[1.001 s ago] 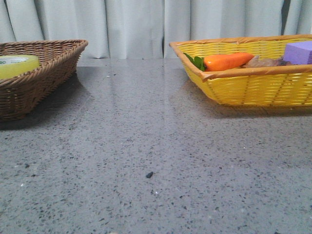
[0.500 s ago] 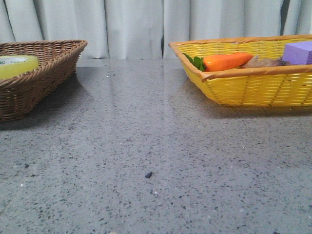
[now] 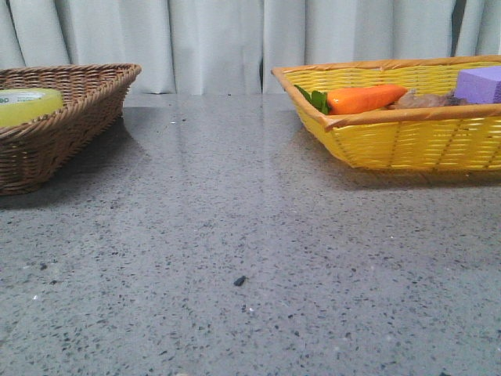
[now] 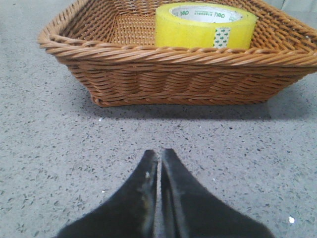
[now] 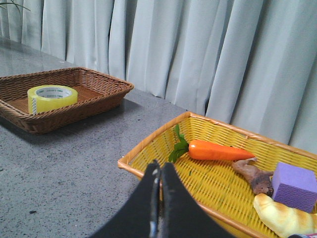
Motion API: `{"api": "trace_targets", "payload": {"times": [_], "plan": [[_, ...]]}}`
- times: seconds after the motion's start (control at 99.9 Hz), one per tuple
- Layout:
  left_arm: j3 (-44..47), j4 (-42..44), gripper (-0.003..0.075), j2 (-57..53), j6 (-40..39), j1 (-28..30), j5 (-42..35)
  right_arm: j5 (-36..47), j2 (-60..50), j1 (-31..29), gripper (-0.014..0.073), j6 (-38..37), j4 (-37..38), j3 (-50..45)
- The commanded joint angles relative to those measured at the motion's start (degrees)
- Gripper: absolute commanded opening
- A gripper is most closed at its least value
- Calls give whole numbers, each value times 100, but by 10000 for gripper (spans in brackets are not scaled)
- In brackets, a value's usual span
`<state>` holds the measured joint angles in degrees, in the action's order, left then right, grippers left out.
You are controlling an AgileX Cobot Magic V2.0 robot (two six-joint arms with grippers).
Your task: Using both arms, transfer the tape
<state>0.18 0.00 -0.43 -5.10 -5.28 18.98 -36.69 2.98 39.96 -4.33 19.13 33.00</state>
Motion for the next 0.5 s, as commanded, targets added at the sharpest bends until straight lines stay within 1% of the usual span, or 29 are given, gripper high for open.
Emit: {"api": "trace_targets", "payload": {"times": [0.0, 0.32, 0.44, 0.49], "plan": [[56, -83, -21, -160, -61, -6, -270, 424, 62, -26, -74, 13, 144, 117], [56, -83, -21, -160, -61, -6, -270, 447, 62, -26, -74, 13, 144, 77], [56, -83, -21, -160, -61, -6, -270, 503, 62, -66, -74, 13, 158, -182], [56, -83, -21, -160, -61, -6, -270, 568, 62, -200, -74, 13, 171, -362]]}}
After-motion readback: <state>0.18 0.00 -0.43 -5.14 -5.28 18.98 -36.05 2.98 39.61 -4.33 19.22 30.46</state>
